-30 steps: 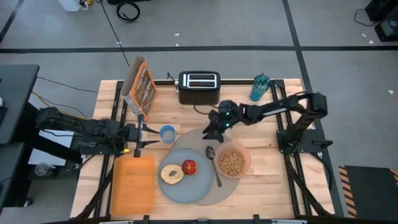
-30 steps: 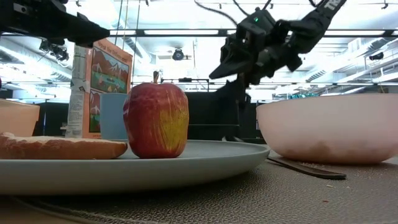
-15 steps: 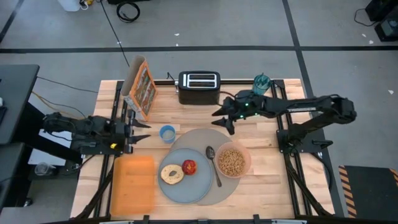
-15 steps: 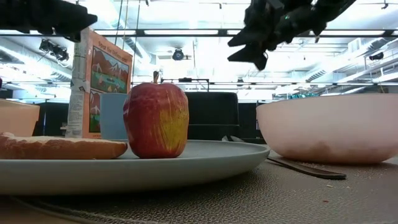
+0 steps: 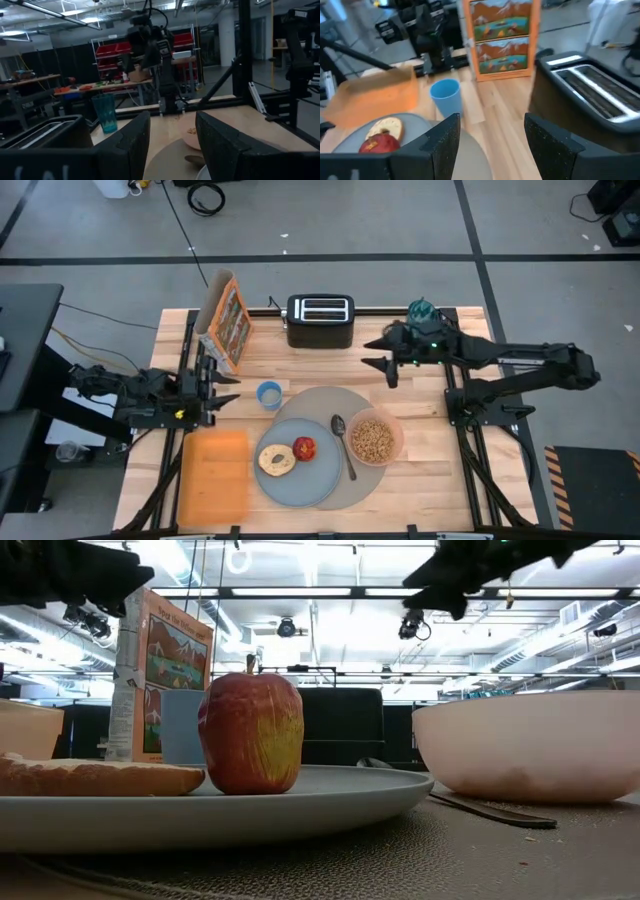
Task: Arrange a breakfast setting
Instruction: Return to Home Position
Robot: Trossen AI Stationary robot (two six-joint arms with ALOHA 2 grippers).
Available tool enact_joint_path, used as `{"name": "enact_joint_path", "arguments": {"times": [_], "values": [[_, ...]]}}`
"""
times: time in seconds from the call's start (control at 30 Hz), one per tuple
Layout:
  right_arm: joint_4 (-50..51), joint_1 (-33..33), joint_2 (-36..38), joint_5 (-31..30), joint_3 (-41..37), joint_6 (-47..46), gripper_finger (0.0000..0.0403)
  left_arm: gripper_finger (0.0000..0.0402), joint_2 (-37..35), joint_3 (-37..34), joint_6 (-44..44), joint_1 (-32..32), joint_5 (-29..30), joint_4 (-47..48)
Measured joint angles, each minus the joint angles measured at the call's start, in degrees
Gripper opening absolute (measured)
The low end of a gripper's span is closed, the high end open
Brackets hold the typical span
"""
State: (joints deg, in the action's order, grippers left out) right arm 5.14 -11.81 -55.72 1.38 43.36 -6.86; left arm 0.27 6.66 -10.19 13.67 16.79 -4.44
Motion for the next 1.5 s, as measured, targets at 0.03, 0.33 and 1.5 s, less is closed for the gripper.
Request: {"name": "enact_joint_path", "arguments": {"times": [0.03,0.33,1.5], "values": [[-0.4,0.0,1.6,-0.9,-1.2,0.0,0.0228,0.0167,0.0,-0.1,-0.3,0.0,0.2,-0.3],[-9.3,0.2,15.8,-6.4,-14.5,-2.4,0.0228,0.0167,0.0,-1.2,-0.9,0.0,0.6,-1.2],[-22.7,0.1,49.9,-12.3,-42.4,-6.8,0.0228,0.0167,0.0,-6.2,4.6,0.0,3.1,-3.9]]}}
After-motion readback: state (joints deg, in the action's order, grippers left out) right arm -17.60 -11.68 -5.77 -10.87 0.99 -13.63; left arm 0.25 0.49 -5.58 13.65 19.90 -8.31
